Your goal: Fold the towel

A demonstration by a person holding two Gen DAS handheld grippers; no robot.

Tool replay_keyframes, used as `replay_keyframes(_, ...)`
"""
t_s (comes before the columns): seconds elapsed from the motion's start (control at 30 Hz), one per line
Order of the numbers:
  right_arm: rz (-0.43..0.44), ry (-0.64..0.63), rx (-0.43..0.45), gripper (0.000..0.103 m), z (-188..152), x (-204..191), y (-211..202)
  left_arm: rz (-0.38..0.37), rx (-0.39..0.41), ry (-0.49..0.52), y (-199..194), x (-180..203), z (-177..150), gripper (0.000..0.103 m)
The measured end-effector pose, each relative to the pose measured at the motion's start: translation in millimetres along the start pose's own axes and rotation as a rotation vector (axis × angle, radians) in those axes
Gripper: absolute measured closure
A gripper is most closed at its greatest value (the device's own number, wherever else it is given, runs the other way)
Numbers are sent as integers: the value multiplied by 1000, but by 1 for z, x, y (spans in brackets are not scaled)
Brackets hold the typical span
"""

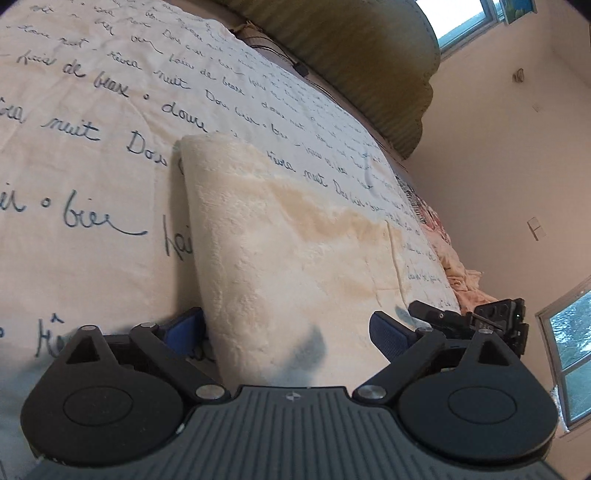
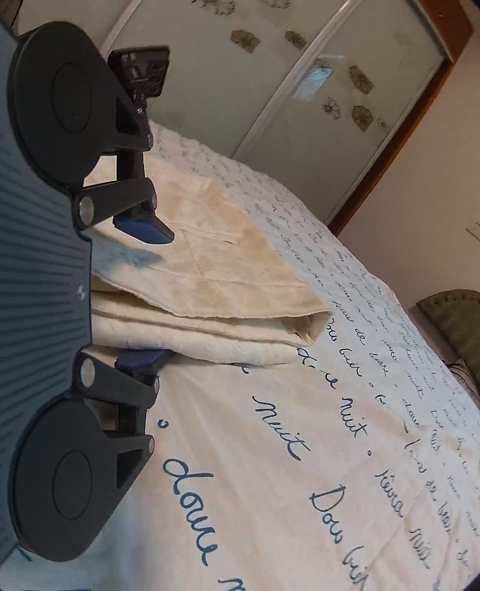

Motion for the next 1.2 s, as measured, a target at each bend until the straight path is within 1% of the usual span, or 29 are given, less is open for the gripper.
replay_keyframes(0.03,16,34,12,47,6,4,3,-10,0,-18,5,1,1,6)
replay_keyframes(0.07,15,44,20,56,8,4,6,-14,3,-33,9,1,3,6)
replay_keyframes(0.13,-37,16,15,68,8,1,15,-12,8,-40,15,3,5,12)
replay_keyframes(0.17,-51,-5,21,72,7,-4,17,4,12,-37,15,4,6,24)
replay_keyframes(0.2,-60,-21,32,75,6,-8,15,34,15,-26,15,5,5,33)
replay_keyframes(0.23,-68,-30,44,78,4,-12,12,83,20,-7,15,4,5,55)
replay_keyframes(0.27,-76,-41,57,80,2,-17,8,117,24,13,14,4,4,67)
replay_keyframes(0.3,-79,-51,68,81,1,-22,5,112,37,26,11,4,4,77)
replay_keyframes(0.37,-87,-93,95,84,0,-39,0,90,81,31,1,7,3,86)
replay_keyframes(0.4,-84,-112,108,84,0,-49,-2,88,101,45,-4,11,3,89)
replay_keyframes(0.5,-68,-196,137,85,4,-83,-7,123,152,144,-19,25,3,91)
replay_keyframes(0.6,-57,-281,147,84,12,-119,2,194,213,232,-41,33,13,91)
replay_keyframes(0.67,-48,-326,159,84,21,-138,13,233,258,270,-58,33,29,91)
replay_keyframes(0.73,-43,-366,169,84,31,-151,29,273,289,281,-72,29,51,90)
replay_keyframes(0.77,-36,-362,173,84,37,-154,38,296,301,291,-77,27,62,90)
replay_keyframes(0.87,-42,-349,177,84,59,-156,72,368,309,301,-81,12,95,90)
replay_keyframes(0.93,-47,-318,158,84,72,-150,100,413,301,298,-77,-2,110,89)
replay_keyframes(0.97,-69,-313,146,84,76,-145,112,434,289,289,-73,-11,115,89)
replay_keyframes(1.03,-129,-313,102,84,78,-135,139,469,241,251,-61,-34,116,88)
replay_keyframes(1.07,-161,-317,78,82,77,-130,151,492,213,232,-55,-44,113,86)
replay_keyframes(1.1,-206,-315,65,80,77,-122,157,520,198,225,-50,-53,111,81)
replay_keyframes(1.13,-254,-304,53,72,77,-114,162,529,194,226,-48,-58,108,77)
replay_keyframes(1.17,-265,-289,44,69,76,-108,162,524,196,224,-48,-61,106,67)
replay_keyframes(1.2,-255,-267,42,67,74,-103,159,520,199,220,-52,-63,104,58)
Point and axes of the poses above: each gripper's, at about its wrist camera, not at the fingertips, and y roughly the way its jaws point, x to its right, z to its top, the point moved 7 cm from there along y, roughly the way its jaws point, and after that the axes turned 4 degrees about -x, right-handed, at the moved point
